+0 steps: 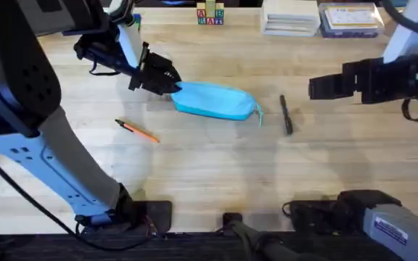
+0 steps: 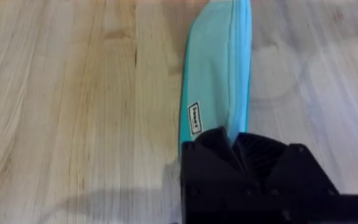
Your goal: Unzip the bag, pick up the pens from the table one at a time and place them inside, then zip the bag closed.
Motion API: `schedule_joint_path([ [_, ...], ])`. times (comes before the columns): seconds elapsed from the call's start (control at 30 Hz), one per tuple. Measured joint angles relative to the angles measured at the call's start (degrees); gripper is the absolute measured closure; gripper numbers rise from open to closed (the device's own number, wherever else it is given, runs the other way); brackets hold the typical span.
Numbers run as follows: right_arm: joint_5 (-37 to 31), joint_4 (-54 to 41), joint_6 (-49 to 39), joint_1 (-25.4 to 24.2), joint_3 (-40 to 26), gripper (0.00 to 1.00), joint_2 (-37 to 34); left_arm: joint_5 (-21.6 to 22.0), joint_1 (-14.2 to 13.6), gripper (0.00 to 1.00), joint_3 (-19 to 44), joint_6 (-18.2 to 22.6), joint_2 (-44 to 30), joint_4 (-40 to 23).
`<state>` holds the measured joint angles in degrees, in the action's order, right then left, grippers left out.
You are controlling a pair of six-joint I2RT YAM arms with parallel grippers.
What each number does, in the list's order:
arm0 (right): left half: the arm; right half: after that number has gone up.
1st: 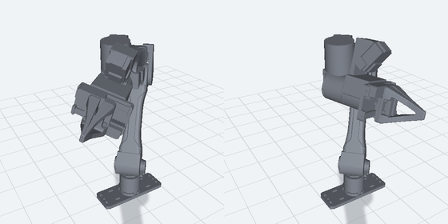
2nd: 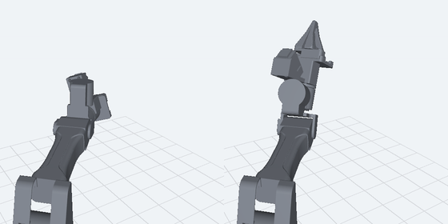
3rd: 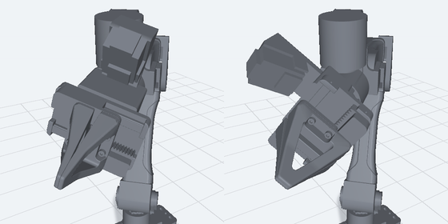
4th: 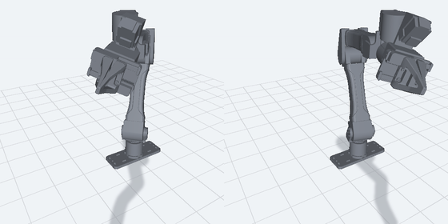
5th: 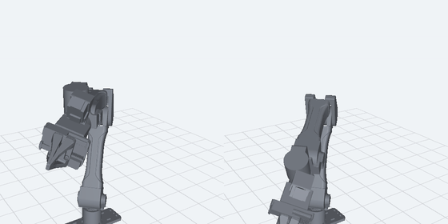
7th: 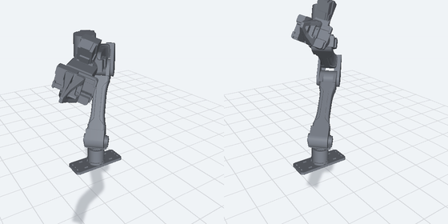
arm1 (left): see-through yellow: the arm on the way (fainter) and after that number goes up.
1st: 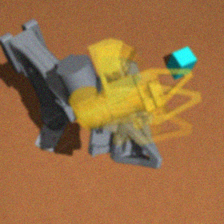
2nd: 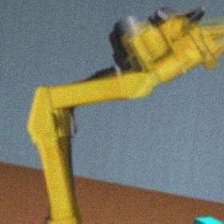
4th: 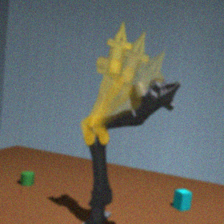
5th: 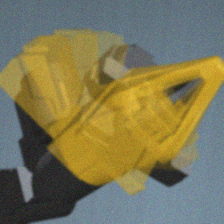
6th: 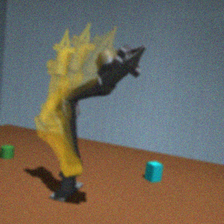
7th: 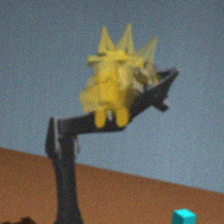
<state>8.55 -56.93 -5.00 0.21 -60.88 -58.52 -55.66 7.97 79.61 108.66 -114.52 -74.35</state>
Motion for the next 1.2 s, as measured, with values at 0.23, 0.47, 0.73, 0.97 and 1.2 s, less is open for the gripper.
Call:
schedule_joint_path([
  [0.23,4.45,-0.07,-5.54,0.0,0.0,0.004,0.0,0.02,0.0,0.958,0.0,0.0,0.0,0.0],
  [0.47,9.12,-0.64,-11.21,0.0,0.0,0.004,0.02,0.0,0.0,0.958,0.0,0.0,0.0,0.0],
  [0.73,16.3,-1.01,-21.16,0.0,0.0,0.004,0.0,0.01,0.0,0.958,0.0,0.0,0.0,0.0],
  [0.97,19.23,-1.58,-26.51,0.01,0.0,0.004,0.0,0.01,0.0,0.958,0.0,0.0,0.0,0.0],
  [1.2,19.81,-1.39,-27.67,0.02,-0.04,0.004,-3.57,0.0,0.0,0.958,0.0,0.0,0.0,0.0],
])
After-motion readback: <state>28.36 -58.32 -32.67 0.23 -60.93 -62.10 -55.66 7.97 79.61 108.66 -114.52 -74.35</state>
